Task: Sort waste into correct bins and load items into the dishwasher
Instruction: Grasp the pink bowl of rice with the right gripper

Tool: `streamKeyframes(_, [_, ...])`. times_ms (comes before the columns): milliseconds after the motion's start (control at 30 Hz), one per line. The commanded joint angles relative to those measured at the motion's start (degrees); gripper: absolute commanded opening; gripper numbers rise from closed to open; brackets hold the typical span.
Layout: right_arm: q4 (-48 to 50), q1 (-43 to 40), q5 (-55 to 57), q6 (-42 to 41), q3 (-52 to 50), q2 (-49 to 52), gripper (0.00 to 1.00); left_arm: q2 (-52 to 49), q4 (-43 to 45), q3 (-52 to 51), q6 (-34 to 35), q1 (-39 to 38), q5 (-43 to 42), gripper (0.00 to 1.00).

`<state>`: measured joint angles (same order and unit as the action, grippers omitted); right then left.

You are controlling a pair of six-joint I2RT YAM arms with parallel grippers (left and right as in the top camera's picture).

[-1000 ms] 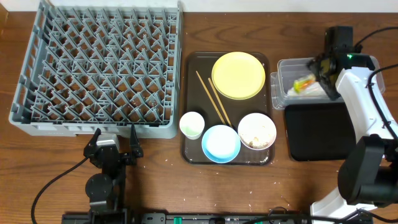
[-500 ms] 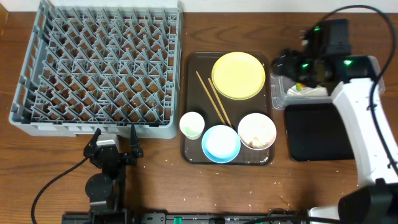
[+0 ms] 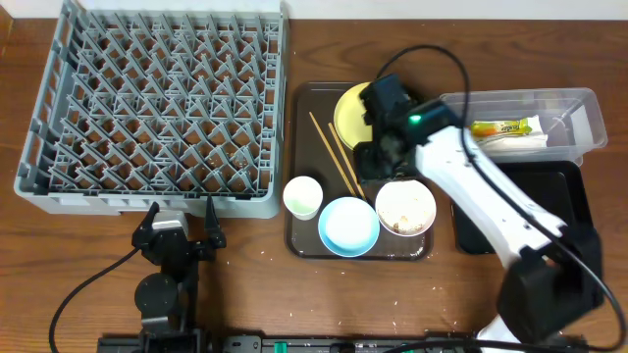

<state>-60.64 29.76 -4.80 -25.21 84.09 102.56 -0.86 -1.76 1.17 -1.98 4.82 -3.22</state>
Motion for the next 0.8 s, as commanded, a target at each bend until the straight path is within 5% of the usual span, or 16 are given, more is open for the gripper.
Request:
streamKeyframes(0, [-1.7,1.53,3.78,-6.36,-0.72,5.14,0.56,0.26,-2.03,-0.94,-0.81,0.24,0.04,0.93])
streamKeyframes(167, [-3.67,1.55,4.17,-7.13,-0.72,11.13,0.41,0.26,-2.03,-0.94,-0.81,0.24,0.04,0.93])
streamKeyframes(300, [-3.45,1.55,4.55,-7.15,-0.72,13.9,0.14,0.26,-2.03,-0.94,-0.81,0.24,0.04,0.93])
streamKeyframes(433, [-3.19,1.49,5.42,-7.58,-0.68,14.03,0.03,0.26,-2.03,-0.94,-0.81,0.24,0.04,0.93])
streamKeyframes(767, [-6.58,0.61,4.07,-2.93,0.33,8.48,0.01,0.26,-2.03,-0.94,-0.81,0.24,0.04,0.93])
